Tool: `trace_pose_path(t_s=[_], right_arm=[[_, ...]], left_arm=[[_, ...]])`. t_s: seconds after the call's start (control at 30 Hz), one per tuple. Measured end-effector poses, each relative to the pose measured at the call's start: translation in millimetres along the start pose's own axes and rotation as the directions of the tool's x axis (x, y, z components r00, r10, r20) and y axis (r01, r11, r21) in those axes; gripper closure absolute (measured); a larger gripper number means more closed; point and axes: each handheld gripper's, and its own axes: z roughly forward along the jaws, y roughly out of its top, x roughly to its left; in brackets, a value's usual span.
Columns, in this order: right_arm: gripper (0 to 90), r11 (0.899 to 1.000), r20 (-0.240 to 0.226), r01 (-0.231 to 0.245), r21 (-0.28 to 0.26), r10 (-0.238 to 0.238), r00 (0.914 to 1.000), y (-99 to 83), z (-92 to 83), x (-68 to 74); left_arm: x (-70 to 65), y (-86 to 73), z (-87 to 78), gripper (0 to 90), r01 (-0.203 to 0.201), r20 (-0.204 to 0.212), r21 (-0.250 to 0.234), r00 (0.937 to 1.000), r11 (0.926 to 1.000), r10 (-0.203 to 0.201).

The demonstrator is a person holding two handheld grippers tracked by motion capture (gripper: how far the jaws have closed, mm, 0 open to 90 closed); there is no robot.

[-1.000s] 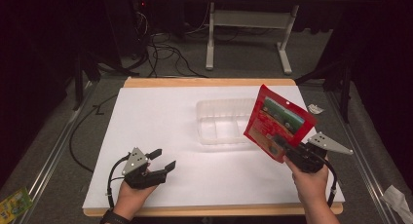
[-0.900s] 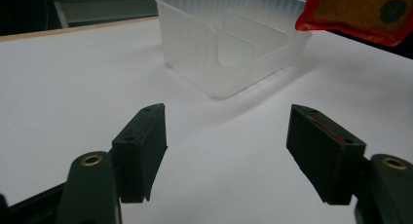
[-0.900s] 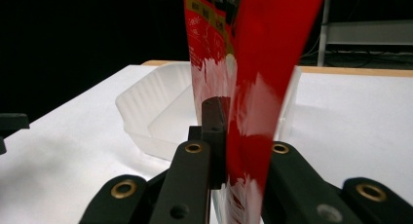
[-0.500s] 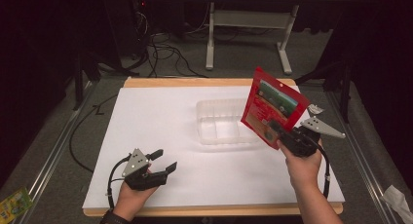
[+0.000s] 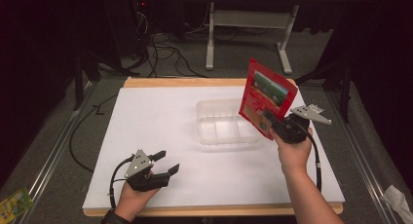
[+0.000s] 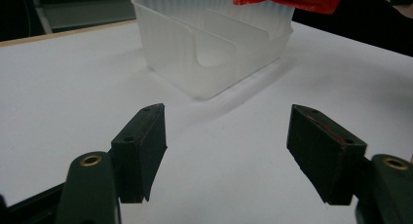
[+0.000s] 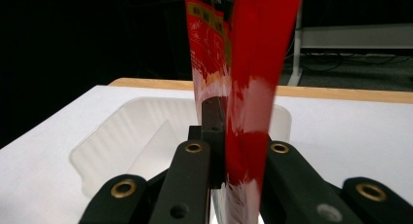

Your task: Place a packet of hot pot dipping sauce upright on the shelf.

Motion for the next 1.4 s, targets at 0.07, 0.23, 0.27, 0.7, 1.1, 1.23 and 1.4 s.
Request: trace_pose_path(t_s=[0.07, 0.23, 0.27, 0.7, 1.1, 1.23, 1.4], right_arm=[[86.7, 1.000, 0.010, 0.003, 0.006, -0.003, 0.9999, 0.6, 5.7, -1.0], [86.8, 1.000, 0.035, -0.012, 0.004, 0.012, 0.9993, 3.6, 17.0, -0.5], [86.8, 1.000, 0.038, -0.012, 0.006, 0.011, 0.9992, 3.9, 18.4, 0.0], [86.8, 0.999, 0.076, -0.031, 0.015, 0.030, 0.9967, 2.7, 37.4, -3.5], [86.8, 0.999, 0.088, -0.043, 0.025, 0.041, 0.9953, 0.9, 46.9, -6.9], [86.9, 0.998, 0.090, -0.045, 0.034, 0.042, 0.9951, -0.5, 51.1, -6.7], [86.9, 0.998, 0.100, -0.044, 0.041, 0.040, 0.9942, -2.1, 55.6, -8.3]], left_arm=[[0.0, 0.0, -0.5, 31.2, 0.000, -0.001, -0.004, 1.0000, 1.0000, 0.000], [0.0, 0.1, -1.3, 31.3, -0.001, 0.005, -0.005, 1.0000, 1.0000, 0.001], [0.2, 0.2, -1.3, 31.3, 0.000, 0.005, -0.005, 1.0000, 1.0000, 0.000], [0.4, 0.1, -0.5, 31.3, -0.002, 0.011, -0.004, 0.9999, 1.0000, 0.002], [0.2, 0.2, -1.1, 31.3, 0.000, 0.016, -0.004, 0.9999, 1.0000, 0.000], [0.6, 0.2, -0.1, 31.2, 0.004, 0.016, -0.005, 0.9999, 1.0000, -0.004], [0.0, 0.3, 0.2, 31.2, -0.002, 0.019, -0.003, 0.9998, 1.0000, 0.002]])
